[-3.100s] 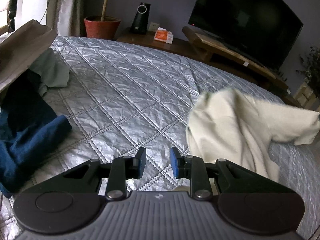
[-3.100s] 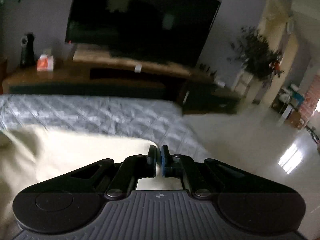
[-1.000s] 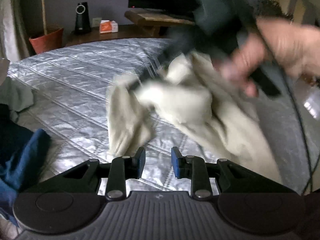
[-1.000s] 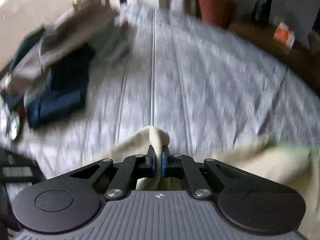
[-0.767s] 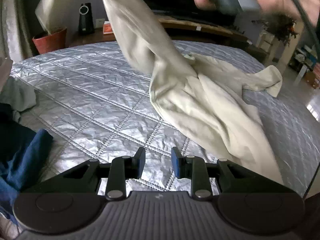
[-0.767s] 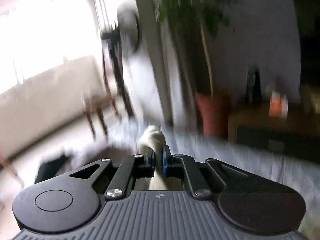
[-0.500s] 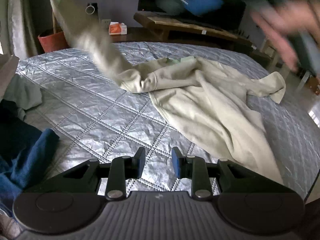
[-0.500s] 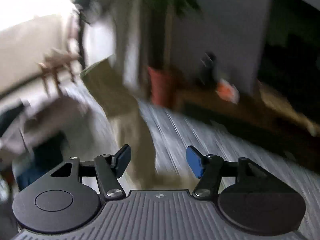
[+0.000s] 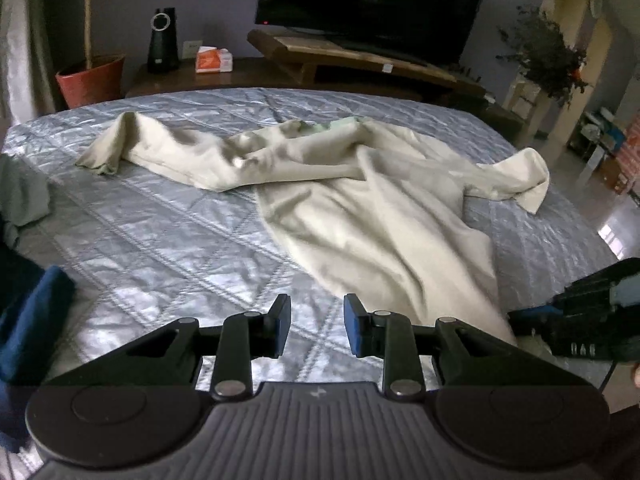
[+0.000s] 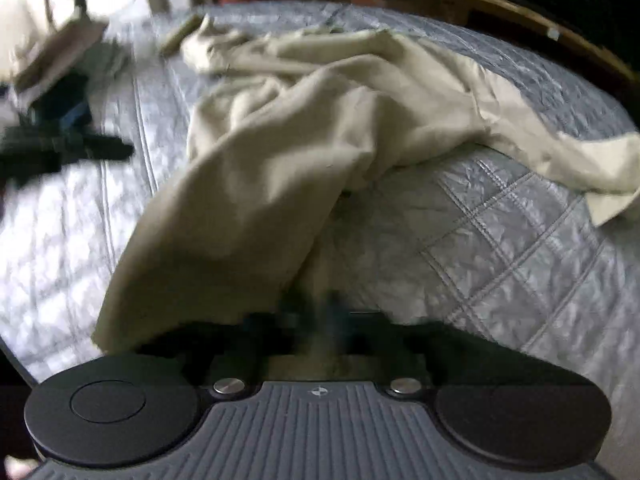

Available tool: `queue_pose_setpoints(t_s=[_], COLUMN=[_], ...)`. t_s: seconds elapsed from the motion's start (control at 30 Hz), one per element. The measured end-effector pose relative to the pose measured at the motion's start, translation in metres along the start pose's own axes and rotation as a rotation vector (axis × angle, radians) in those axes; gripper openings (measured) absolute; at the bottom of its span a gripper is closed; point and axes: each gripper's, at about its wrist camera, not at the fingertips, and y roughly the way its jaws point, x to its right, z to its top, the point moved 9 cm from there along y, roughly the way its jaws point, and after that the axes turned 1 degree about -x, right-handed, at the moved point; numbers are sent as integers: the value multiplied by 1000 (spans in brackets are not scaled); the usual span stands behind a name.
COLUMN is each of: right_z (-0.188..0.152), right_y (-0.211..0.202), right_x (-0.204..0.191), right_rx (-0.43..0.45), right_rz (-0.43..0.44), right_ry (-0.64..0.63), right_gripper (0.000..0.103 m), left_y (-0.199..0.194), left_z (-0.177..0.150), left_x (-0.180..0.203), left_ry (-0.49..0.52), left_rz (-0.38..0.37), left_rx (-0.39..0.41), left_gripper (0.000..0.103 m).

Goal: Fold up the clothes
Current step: 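Shake the held sweatshirt with the right gripper and drop it flat, then grasp the sweatshirt hem with the right gripper and pull it straight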

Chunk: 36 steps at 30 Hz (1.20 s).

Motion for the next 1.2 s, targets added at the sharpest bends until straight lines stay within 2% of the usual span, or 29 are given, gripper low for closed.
queue_pose_setpoints(t_s=[0.1, 0.13, 0.2, 0.23, 0.37, 0.47, 0.57, 0.63, 0.7, 0.8, 0.87, 0.9, 1.03, 1.1, 1.2], right_z=[9, 11, 13, 12, 13, 18, 12, 5, 1, 2, 3, 4, 4, 1, -2], right_y=[-16, -19, -12, -10, -5, -17, -10, -3, 4, 11, 11, 10, -1, -2, 2], right_x=[14, 21, 32, 31, 19, 21, 12, 5, 3, 1, 3, 5, 14, 14, 16], right_rx=[76, 88, 59, 58, 77, 154, 91, 54, 45, 68, 75, 79, 117, 89, 71], right_rz=[34, 63, 195, 236, 304, 290, 322, 317, 332, 310, 307, 305, 304, 339, 318], right_ry=[108, 175, 317, 346, 370, 370, 336, 308, 332, 315, 315, 316, 338, 363, 359], right_gripper=[8, 15, 18, 22, 32, 37, 50, 49, 47, 40, 11, 5, 3, 5, 11], left_y=[7, 9, 10, 12, 15, 14, 14, 13, 13, 15, 15, 16, 16, 16, 17], left_z=[1, 2, 1, 0, -1, -2, -2, -2, -2, -2, -1, -1, -1, 0, -1], left_x=[10, 13, 16, 16, 15, 17, 22, 24, 24, 24, 25, 26, 27, 28, 30], left_ry=[27, 36, 43, 44, 47, 55, 73, 80, 83, 80, 81, 82, 81, 82, 86], left_rz=[-8, -11, -12, -10, -3, -12, -22, -28, -28, -24, -24, -24, -22, -22, -22], left_rx=[-6, -7, -9, -12, -21, -25, -25, -23, -23, -25, -25, -26, -25, -24, -26], left_gripper=[26, 26, 26, 26, 26, 26, 26, 26, 26, 26, 26, 26, 26, 26, 26])
